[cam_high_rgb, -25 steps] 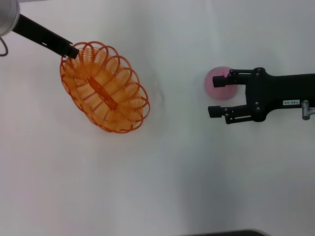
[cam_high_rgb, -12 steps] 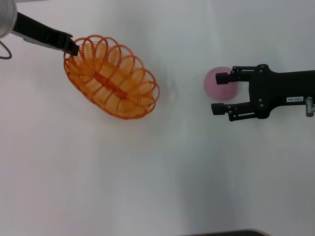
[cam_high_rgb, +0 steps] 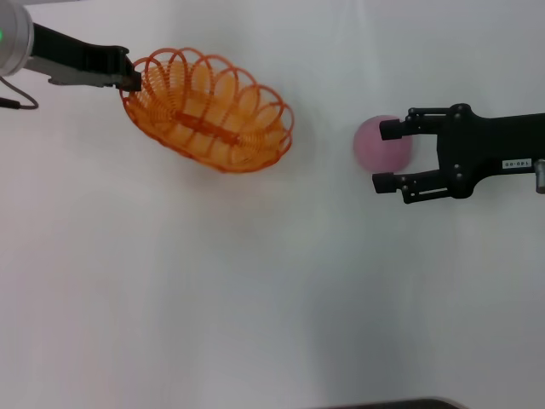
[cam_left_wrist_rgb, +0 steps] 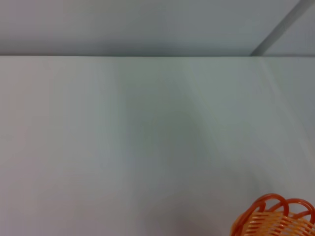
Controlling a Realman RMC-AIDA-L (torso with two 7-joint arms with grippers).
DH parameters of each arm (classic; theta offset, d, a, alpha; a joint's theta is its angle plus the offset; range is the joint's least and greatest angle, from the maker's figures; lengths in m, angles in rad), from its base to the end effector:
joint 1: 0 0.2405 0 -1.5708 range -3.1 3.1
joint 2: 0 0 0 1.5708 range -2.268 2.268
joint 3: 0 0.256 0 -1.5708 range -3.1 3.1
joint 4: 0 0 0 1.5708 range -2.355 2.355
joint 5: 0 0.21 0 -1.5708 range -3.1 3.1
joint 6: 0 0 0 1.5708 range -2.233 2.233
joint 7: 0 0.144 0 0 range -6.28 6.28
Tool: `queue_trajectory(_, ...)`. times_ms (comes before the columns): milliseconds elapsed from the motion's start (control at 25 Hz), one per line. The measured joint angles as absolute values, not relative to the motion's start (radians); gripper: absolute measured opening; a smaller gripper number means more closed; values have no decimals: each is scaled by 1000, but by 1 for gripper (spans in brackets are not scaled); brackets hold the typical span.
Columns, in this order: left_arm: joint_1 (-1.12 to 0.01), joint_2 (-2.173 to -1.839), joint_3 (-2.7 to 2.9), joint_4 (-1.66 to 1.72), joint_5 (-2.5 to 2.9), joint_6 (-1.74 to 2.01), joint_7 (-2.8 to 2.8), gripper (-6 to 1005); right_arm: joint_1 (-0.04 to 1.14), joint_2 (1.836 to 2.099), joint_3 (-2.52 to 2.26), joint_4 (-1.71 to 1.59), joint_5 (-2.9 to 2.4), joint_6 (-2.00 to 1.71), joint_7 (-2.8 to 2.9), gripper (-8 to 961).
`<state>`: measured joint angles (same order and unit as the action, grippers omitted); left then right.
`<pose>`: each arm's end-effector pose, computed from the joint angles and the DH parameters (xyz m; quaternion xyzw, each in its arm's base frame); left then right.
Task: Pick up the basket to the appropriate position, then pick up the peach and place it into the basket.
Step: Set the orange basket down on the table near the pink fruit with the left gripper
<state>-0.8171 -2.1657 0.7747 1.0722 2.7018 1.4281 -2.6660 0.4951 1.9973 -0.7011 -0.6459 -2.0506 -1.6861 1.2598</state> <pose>-0.1906 0.4104 0.0199 -0.8124 -0.5397 -0.0090 0.2204 0.2830 0.3097 0.0240 -0.9616 0.1535 0.2061 0.0960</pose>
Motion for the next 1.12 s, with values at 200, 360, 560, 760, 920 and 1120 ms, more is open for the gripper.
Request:
queue_trajectory(200,-762,-2168,781,1072,2610,1403,-2690,44,499,1991,-700,-646,-2063,-1676,1253,851)
queue_trajectory(360,-719,-2173,788,1070,2581,1361,-2718,45,501,1986,-699,-646,-2063,-1673,1250,851)
queue_trajectory(560,-658,-2174,839,1064,2509,1296,-2757,45,501,1981,-697,-646,-2063,-1672,1253,851)
queue_trajectory(760,-611,-2174,890,1094,2477,1263,-2809,45,499,1973,-692,-646,-2063,-1678,1253,851)
queue_trajectory(920,-581,-2176,922,1108,2431,1231,-2837,46,496,1970,-691,-646,-2063,-1680,1250,852)
queue_trajectory(1120,-554,-2175,968,1106,2371,1197,-2861,46,493,1969,-690,-646,-2063,-1673,1239,850)
